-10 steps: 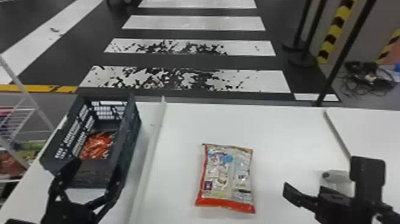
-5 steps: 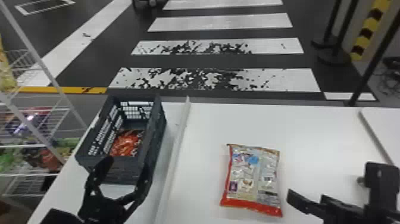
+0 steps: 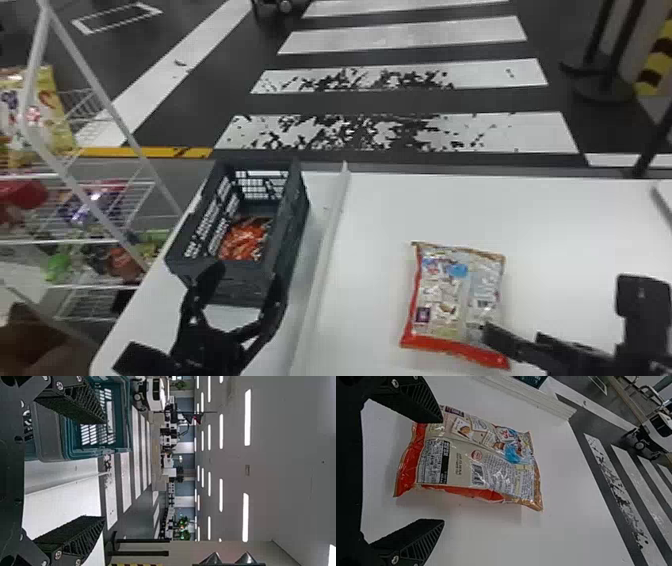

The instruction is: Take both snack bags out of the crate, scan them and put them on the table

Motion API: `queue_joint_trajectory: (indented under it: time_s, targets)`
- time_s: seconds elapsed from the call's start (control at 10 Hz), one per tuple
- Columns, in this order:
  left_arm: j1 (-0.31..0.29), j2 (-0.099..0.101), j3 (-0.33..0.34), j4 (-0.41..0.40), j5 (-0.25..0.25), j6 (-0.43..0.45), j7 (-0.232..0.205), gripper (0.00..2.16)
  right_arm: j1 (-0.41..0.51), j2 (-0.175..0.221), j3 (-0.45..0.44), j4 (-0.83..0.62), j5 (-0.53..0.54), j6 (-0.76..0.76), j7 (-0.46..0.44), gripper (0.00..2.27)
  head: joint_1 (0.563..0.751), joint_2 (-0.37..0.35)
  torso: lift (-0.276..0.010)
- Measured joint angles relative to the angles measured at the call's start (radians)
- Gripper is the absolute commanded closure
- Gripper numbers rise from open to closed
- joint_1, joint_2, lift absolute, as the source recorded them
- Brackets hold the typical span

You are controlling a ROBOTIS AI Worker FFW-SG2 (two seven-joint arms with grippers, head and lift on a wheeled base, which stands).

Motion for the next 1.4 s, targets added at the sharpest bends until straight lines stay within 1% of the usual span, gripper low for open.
queue_joint_trajectory:
  time_s: [0.3,0.6,0.7,0.8,0.9,1.0,1.1,1.2,1.4]
  targets:
    - [0.0,0.0,0.0,0.002,0.0,0.0,-0.001,0.15,-0.037,0.0,0.024,0.075,0.016,-0.009,0.024,0.1,0.695,0.26,-0.092]
    - [0.0,0.0,0.001,0.007,0.001,0.0,-0.001,0.15,-0.061,0.0,0.039,0.127,0.025,-0.017,0.029,0.12,0.695,0.272,-0.092]
    - [0.0,0.0,0.002,0.008,0.001,0.0,-0.001,0.15,-0.068,0.0,0.046,0.14,0.033,-0.019,0.033,0.15,0.695,0.276,-0.092]
    - [-0.001,0.0,0.002,0.01,0.001,0.0,-0.001,0.15,-0.074,0.0,0.052,0.152,0.043,-0.019,0.034,0.27,0.695,0.278,-0.092]
    - [-0.002,0.0,0.002,0.011,0.001,0.0,-0.001,0.15,-0.078,0.0,0.054,0.159,0.048,-0.019,0.034,0.5,0.695,0.278,-0.092]
    - [-0.003,0.0,0.002,0.013,0.001,0.0,-0.001,0.15,-0.082,0.0,0.056,0.165,0.056,-0.019,0.035,1.07,0.695,0.278,-0.092]
    - [-0.004,0.0,0.002,0.014,0.001,0.0,-0.001,0.15,-0.085,0.0,0.057,0.171,0.071,-0.019,0.039,1.93,0.695,0.276,-0.092]
    - [-0.004,0.0,0.002,0.014,0.002,0.0,-0.001,0.15,-0.088,0.0,0.059,0.176,0.088,-0.016,0.038,2.26,0.695,0.272,-0.092]
    - [-0.005,0.0,0.002,0.015,0.002,0.0,-0.001,0.15,-0.09,0.0,0.069,0.178,0.12,-0.009,0.036,2.26,0.695,0.268,-0.092]
